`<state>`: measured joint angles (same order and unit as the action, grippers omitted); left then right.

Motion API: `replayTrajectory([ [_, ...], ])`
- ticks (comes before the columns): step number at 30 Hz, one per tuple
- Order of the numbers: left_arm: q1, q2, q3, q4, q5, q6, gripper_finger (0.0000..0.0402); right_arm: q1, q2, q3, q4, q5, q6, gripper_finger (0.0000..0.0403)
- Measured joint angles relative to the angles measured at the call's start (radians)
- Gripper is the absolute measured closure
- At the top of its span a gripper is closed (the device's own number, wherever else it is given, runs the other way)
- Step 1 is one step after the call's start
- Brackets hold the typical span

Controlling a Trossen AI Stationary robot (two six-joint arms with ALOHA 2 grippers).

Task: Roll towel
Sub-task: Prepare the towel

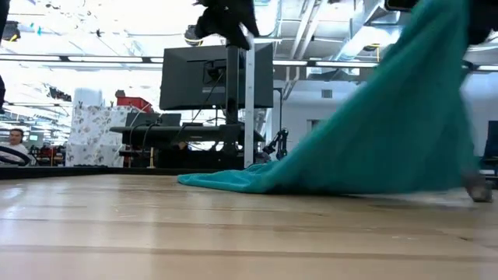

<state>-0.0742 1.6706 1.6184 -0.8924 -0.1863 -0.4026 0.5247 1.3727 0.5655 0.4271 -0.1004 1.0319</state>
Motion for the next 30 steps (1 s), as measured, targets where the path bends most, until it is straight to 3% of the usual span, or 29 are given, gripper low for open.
replayTrajectory([
  [4, -0.033, -0.001, -0.002, -0.083, 0.046, 0.036, 0.0253, 0.066, 0.195, 0.045, 0.203, 0.043, 0.21, 0.0392],
  [7, -0.069, -0.001, -0.018, -0.093, 0.051, 0.051, 0.0253, 0.089, 0.306, 0.123, 0.248, 0.047, 0.297, 0.0359],
  [13, -0.141, -0.001, -0.061, -0.062, 0.051, 0.081, 0.0253, 0.076, 0.357, 0.246, 0.215, 0.021, 0.359, 0.0278],
  [19, -0.165, 0.0, -0.09, 0.102, 0.063, 0.082, 0.0253, 0.018, 0.186, 0.25, -0.139, 0.02, 0.338, 0.0238],
  [30, -0.117, 0.008, -0.173, 0.346, 0.075, -0.049, 0.0253, -0.106, 0.018, 0.25, -0.686, 0.079, 0.038, 0.0235],
])
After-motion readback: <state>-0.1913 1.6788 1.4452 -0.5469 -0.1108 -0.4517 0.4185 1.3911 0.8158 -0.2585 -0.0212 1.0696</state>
